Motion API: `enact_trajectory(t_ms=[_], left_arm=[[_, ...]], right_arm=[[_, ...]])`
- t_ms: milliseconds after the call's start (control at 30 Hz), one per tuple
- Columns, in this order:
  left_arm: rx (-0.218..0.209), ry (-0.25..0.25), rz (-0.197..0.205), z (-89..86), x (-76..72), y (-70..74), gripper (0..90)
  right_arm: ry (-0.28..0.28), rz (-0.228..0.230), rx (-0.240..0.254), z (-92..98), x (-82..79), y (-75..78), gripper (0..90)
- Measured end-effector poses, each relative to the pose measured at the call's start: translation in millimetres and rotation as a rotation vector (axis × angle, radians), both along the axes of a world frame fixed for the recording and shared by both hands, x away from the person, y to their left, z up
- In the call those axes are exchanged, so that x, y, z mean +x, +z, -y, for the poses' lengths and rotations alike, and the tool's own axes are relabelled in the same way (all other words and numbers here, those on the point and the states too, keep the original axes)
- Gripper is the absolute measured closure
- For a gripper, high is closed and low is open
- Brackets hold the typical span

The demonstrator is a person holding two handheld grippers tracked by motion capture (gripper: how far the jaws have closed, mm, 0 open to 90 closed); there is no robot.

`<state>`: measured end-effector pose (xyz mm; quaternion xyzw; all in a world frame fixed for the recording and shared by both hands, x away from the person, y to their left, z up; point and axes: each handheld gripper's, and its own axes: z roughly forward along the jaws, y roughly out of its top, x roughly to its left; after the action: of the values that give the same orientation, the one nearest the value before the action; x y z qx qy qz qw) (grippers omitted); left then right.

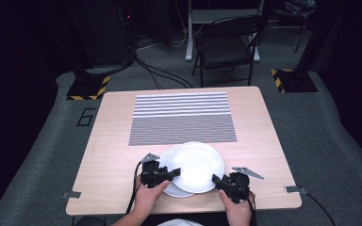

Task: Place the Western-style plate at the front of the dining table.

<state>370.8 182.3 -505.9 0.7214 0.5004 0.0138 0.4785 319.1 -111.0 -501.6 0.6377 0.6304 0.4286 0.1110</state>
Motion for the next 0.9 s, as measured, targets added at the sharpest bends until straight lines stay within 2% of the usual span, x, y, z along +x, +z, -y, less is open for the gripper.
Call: enact_trajectory(t_ms=[133, 300, 467, 567, 900], left_arm=[[0.005, 0.005, 0.007, -1.8, 0.9, 2.7, 52.2], [0.031, -0.021, 0.019, -4.5, 1.5, 5.7, 52.4], [0.033, -0.046, 0.009, -4.7, 1.8, 6.1, 53.2], [0.020, -0.050, 0.003, -6.6, 2.9, 5.9, 56.5], [0.017, -0.023, 0.016, -9.7, 5.8, 9.7, 57.6]], right_arm=[[0.004, 0.022, -0.015, -2.5, -0.7, 2.3, 56.3], [0.016, 0.048, -0.021, -3.4, -0.6, 3.7, 57.8], [0.006, 0.052, -0.015, 1.3, 0.3, 5.5, 60.9], [-0.003, 0.053, -0.011, 4.1, 0.5, 6.2, 62.6], [0.003, 0.068, -0.011, 1.1, 0.2, 9.1, 62.7]])
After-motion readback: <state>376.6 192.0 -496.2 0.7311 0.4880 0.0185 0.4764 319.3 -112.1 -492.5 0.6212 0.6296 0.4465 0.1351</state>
